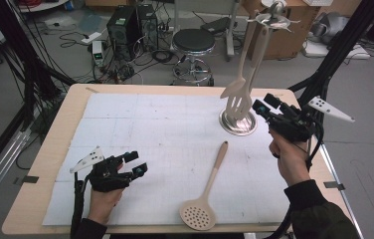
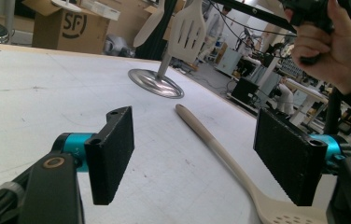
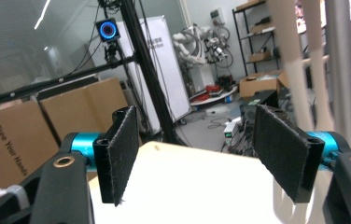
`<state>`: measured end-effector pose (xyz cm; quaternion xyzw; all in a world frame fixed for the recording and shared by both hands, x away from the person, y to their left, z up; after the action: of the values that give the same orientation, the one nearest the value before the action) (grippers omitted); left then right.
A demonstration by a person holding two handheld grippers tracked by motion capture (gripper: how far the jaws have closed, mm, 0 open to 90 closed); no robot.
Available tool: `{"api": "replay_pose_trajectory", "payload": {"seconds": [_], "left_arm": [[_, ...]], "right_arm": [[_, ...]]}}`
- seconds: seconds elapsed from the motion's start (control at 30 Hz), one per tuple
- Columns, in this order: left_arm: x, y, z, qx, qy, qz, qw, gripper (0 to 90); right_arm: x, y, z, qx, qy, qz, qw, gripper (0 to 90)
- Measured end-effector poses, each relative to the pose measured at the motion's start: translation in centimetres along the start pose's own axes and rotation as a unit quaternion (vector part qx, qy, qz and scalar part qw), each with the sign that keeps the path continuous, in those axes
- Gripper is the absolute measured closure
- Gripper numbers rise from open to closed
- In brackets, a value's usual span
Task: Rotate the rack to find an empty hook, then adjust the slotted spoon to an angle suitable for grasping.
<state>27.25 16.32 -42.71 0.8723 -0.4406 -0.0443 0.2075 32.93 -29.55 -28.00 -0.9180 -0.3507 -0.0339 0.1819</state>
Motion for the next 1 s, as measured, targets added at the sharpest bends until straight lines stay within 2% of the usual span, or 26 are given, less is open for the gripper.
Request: {"api": "replay_pose_trajectory", "payload": {"seconds": [0.2, 0.43, 1.0], "left_arm": [[0.1, 0.0, 0.0, 0.000, -0.003, 0.002, 1.0000, 29.5], [0.1, 0.0, 0.0, 0.002, -0.002, 0.003, 1.0000, 29.5], [0.1, 0.1, 0.0, 0.001, 0.000, 0.006, 1.0000, 29.4]], "right_arm": [[-0.3, -1.1, 2.0, 0.015, -0.019, -0.014, 0.9996, 32.0], [-0.3, -2.6, 4.3, 0.029, -0.047, -0.035, 0.9978, 40.6], [-1.3, -3.1, 8.2, 0.040, -0.084, -0.040, 0.9948, 77.2]]}}
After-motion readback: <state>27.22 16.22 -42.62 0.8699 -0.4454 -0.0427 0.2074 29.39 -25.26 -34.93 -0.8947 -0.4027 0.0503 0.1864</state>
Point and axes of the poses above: each handheld gripper's, and its own axes: x roughly forward along the jaws, z roughly out of its underside, y roughly to its right, the point moved 2 cm from there along x, roughly forward along the jaws, and after that the axes turned 10 degrees about y, right-handed, at the moved point
